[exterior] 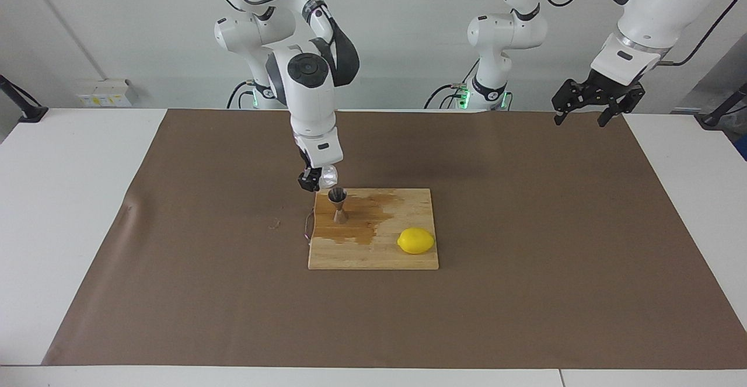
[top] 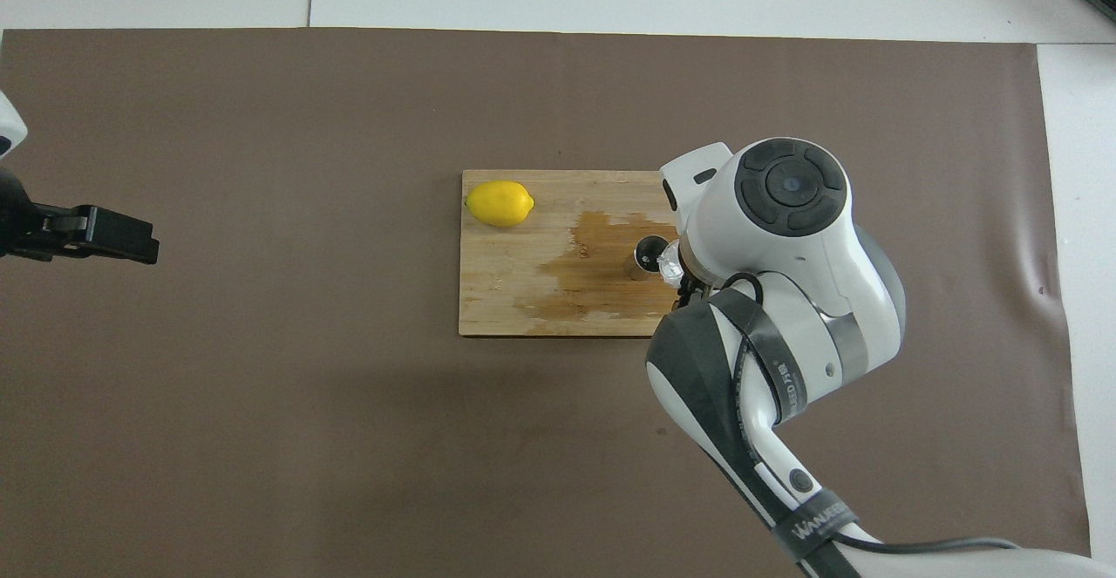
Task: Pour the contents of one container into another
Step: 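Tilt the white cup with the right gripper to pour into the metal cup, then carry the white cup back and lower it beside the board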
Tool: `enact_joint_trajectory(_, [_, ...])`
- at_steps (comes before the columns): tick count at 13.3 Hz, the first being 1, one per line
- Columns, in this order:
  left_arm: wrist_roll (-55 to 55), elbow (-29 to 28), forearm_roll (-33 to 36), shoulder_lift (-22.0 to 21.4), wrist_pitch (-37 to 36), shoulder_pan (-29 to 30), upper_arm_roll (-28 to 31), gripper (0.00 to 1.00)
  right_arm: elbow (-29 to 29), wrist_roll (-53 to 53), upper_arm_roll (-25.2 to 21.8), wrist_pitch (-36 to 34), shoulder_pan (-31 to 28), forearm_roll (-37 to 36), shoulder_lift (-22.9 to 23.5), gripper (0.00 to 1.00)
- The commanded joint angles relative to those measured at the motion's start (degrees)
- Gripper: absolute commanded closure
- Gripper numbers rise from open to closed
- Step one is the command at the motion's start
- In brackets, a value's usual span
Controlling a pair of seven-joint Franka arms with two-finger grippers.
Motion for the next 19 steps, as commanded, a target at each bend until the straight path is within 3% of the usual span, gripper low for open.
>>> enact_joint_trajectory(1, [0.7,-0.7,-0.5,-1.1,-0.8,-0.1,0.4,0.00,-0.5,-0.2,0.6,-0.1,-1.3,1.7,-1.4,0.66])
enact_joint_trajectory(8, [0.7,-0.7,-0.5,-1.1,-0.8,-0.1,0.4,0.00,-1.0,-7.4,0.5,4.2,-4.0,9.0,-2.6,0.66])
enact_joint_trajectory(15, [0.7,-0.7,-0.5,-1.1,-0.8,-0.1,0.4,0.00,-3.5,-33.6,0.5,6.1,-12.1,23.7,-3.2,0.66])
enact_joint_trajectory(19, [0.7,-0.7,-0.5,-1.1,-0.8,-0.1,0.4,0.00,-7.3,-43.7,0.5,6.5,-17.2,28.1,-4.2,0.65])
